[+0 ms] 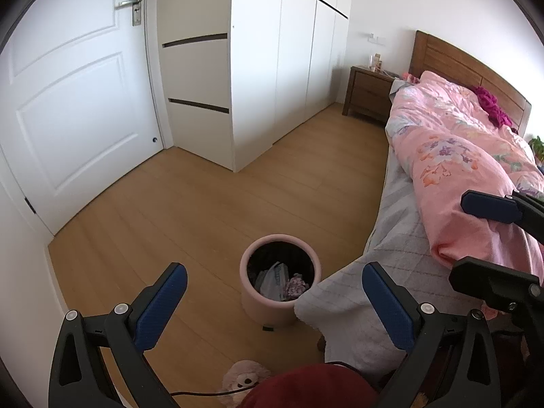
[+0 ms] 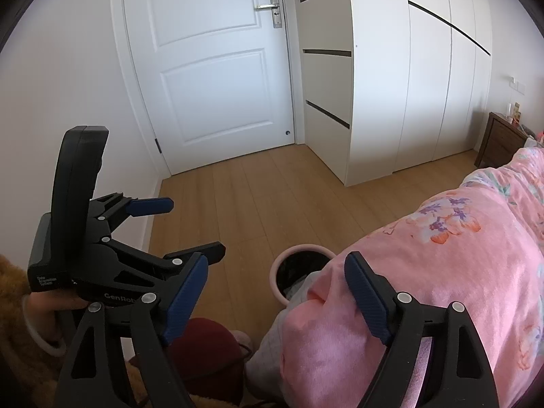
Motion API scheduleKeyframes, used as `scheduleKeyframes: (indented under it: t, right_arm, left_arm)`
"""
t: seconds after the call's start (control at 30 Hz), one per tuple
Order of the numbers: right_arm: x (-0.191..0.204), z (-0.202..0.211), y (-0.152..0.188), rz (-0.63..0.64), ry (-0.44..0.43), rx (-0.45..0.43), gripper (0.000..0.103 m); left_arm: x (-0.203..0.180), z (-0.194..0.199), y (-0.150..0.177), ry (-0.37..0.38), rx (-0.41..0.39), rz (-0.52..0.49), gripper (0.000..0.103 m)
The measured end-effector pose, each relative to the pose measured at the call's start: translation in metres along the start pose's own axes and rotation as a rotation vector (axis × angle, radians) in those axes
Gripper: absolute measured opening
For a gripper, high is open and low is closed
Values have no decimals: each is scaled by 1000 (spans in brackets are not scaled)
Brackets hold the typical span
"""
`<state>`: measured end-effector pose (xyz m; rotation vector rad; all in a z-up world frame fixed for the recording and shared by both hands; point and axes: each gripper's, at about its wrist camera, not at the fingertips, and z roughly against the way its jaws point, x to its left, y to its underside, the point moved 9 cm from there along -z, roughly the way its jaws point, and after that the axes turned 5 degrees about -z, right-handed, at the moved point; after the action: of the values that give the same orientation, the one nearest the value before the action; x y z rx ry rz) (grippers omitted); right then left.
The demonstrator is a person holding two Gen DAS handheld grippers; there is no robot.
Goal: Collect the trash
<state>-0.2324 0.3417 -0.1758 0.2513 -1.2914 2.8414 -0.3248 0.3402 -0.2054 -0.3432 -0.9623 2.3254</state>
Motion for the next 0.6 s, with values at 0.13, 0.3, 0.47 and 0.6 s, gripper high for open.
scheduleKeyframes:
  t: [0.13,0.3,0.47,0.6]
  right_arm:
    - [0,1,0,0,1,-6,88]
    - [0,1,1,5,1,-14,97]
    - [0,1,1,7,2,-13,98]
    - [0,2,1,5,3,-21,102]
  left_arm:
    - [1,0,0,1,0,0,103]
    - [0,0,0,4,-3,4,103]
    - [2,2,2,10,-5,14,103]
    - [5,3,2,27,-12,34,103]
